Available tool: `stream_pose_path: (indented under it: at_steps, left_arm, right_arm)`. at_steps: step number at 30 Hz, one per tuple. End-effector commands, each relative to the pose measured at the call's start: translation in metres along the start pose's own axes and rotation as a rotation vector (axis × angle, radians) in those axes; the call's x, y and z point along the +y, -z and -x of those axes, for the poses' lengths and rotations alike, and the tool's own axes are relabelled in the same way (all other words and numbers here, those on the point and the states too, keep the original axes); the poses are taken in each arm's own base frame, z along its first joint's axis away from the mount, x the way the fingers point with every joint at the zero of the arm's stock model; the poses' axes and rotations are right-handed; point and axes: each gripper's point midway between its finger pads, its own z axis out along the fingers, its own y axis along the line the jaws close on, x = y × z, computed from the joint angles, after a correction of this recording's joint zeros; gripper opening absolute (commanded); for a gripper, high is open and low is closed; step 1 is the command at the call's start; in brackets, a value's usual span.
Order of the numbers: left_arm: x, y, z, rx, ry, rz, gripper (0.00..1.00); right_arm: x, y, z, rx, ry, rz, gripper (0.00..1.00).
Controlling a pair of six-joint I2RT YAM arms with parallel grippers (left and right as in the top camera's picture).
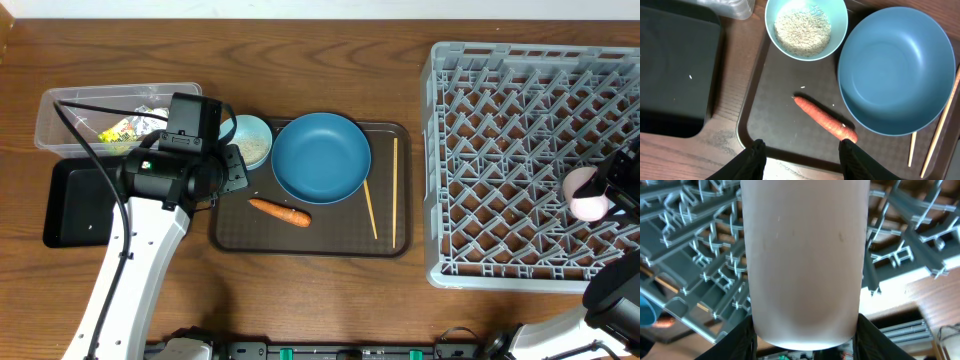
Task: Sort waste into correct bins and load items into the dishwasher rack
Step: 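Lower the pink cup upside down into the rack with right gripper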
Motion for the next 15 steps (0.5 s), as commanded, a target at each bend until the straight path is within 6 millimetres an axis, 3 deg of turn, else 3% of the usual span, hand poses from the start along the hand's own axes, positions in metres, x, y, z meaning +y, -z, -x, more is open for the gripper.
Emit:
stream_pose_path:
  at_steps: [1,5,7,11,15]
  left_arm:
    - [0.003,0.001,0.002,-0.008,-0.010,0.011,0.50]
    - [0.003,0.001,0.002,-0.008,-0.010,0.011,0.50]
    - [0.003,0.001,0.002,-0.008,-0.009,0.011,0.50]
    - [0.003,0.001,0.002,-0.008,-0.009,0.011,0.50]
    - [0.003,0.001,0.002,-0.008,-0.009,0.011,0.50]
  right_arm:
    - [-0.007,0.000,0.005,-0.040,-0.014,-0.019,0.38]
    - [-0.005,0.000,0.030,-0.139,-0.015,-0.010,0.45]
    - [-0.004,0.001,0.040,-0.179,-0.014,-0.004,0.57]
    - [-0.004,0.002,0.045,-0.200,-0.011,-0.003,0.67]
    - [-0.004,0.002,0.042,-0.191,-0.012,-0.004,0.67]
